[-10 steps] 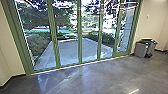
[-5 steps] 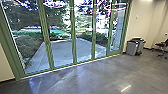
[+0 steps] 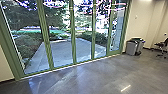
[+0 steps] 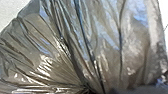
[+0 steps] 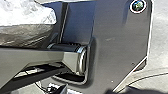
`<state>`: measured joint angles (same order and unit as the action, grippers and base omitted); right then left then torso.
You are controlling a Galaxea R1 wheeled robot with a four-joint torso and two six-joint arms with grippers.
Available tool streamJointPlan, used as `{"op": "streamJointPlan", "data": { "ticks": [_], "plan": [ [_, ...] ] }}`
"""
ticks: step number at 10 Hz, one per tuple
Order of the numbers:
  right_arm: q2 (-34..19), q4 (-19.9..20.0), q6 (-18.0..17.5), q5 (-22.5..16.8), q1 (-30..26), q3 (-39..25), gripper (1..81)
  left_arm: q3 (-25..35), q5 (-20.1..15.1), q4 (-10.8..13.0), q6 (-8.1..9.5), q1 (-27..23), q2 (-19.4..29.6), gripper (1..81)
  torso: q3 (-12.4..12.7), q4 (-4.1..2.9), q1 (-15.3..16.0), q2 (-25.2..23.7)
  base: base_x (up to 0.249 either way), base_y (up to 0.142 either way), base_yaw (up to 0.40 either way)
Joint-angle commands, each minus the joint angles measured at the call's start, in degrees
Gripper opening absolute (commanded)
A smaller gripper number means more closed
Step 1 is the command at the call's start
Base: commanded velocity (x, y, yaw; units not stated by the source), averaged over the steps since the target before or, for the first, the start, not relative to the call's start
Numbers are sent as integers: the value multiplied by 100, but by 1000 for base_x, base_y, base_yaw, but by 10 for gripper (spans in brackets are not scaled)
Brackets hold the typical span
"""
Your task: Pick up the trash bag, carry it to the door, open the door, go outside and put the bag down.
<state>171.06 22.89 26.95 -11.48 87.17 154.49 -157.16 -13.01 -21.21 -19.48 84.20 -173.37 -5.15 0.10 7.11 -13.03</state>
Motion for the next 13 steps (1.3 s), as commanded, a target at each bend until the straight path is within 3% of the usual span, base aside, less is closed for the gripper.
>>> {"op": "streamJointPlan", "data": {
  "ticks": [1,6,13],
  "plan": [
    [1,13,12,-407,-301,-8,811,27,-448,-6,-38,-303,22,10,0,0,0,0,0,0,0],
    [10,13,12,-407,-301,-8,811,27,-439,12,-38,-303,13,10,0,0,0,0,0,0,0],
    [19,13,12,-416,-310,-8,811,19,-431,21,-38,-303,22,10,0,0,-9,-5,115,0,0]
  ]
}}
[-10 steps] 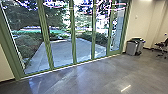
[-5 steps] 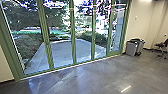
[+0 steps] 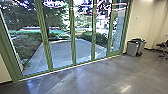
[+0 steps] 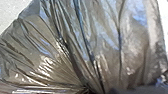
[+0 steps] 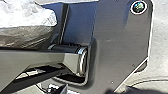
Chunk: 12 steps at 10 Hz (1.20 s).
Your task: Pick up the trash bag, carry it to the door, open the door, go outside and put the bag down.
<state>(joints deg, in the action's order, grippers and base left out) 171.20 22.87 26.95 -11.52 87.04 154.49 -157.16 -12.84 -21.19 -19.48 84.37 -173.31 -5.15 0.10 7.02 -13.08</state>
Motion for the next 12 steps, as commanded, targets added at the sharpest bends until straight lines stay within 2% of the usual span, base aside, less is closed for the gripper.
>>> {"op": "streamJointPlan", "data": {
  "ticks": [1,6,12],
  "plan": [
    [4,16,12,-412,-296,-8,811,27,-448,18,-38,-320,7,10,0,0,0,0,134,0,0],
    [4,16,12,-404,-288,-7,811,27,-448,18,-38,-320,7,10,0,0,0,0,135,0,0],
    [4,16,12,-404,-288,-7,811,27,-448,10,-47,-320,-2,10,0,0,2,0,137,-71,0]
  ]
}}
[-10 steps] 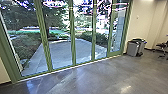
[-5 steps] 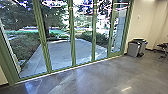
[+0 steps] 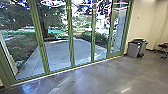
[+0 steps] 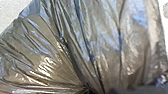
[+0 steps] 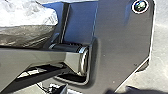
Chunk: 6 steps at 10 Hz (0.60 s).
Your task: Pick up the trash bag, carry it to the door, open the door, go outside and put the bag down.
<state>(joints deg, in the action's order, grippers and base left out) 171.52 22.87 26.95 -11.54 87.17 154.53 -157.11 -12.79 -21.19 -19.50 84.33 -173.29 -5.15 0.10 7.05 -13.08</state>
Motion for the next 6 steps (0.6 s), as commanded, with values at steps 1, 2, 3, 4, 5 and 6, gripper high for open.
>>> {"op": "streamJointPlan", "data": {
  "ticks": [1,2,3,4,5,6],
  "plan": [
    [-28,16,12,-401,-301,-11,811,23,-453,18,-44,-316,4,10,0,0,0,0,139,-74,0],
    [-28,16,12,-401,-301,-11,811,23,-453,18,-45,-316,4,10,0,0,0,0,140,-74,0],
    [-28,16,12,-401,-301,-11,811,23,-453,18,-36,-316,4,10,0,0,0,0,140,-74,0],
    [-28,16,12,-401,-301,-3,811,23,-453,9,-45,-316,4,10,0,0,0,0,140,-74,0],
    [-28,16,12,-401,-301,-11,811,23,-453,10,-36,-316,4,10,0,0,0,0,140,-74,0],
    [-28,16,12,-401,-301,-3,811,23,-453,18,-36,-316,4,10,0,0,0,0,140,-74,0]
  ]
}}
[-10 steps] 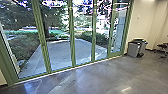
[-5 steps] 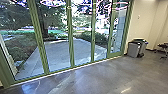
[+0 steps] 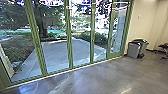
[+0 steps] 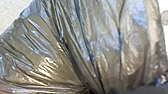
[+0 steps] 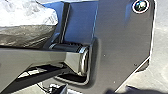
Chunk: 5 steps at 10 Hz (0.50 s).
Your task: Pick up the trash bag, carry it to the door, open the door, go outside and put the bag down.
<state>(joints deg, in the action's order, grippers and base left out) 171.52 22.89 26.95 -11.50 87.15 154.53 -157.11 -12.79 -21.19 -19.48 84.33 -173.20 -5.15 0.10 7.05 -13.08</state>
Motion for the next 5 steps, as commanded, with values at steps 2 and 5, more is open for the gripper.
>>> {"op": "streamJointPlan", "data": {
  "ticks": [2,5],
  "plan": [
    [-28,13,12,-406,-299,-11,811,23,-453,10,-47,-316,-4,10,0,0,0,0,139,-74,0],
    [-28,13,12,-406,-307,-3,811,23,-453,10,-47,-316,-4,10,0,0,0,0,140,-74,0]
  ]
}}
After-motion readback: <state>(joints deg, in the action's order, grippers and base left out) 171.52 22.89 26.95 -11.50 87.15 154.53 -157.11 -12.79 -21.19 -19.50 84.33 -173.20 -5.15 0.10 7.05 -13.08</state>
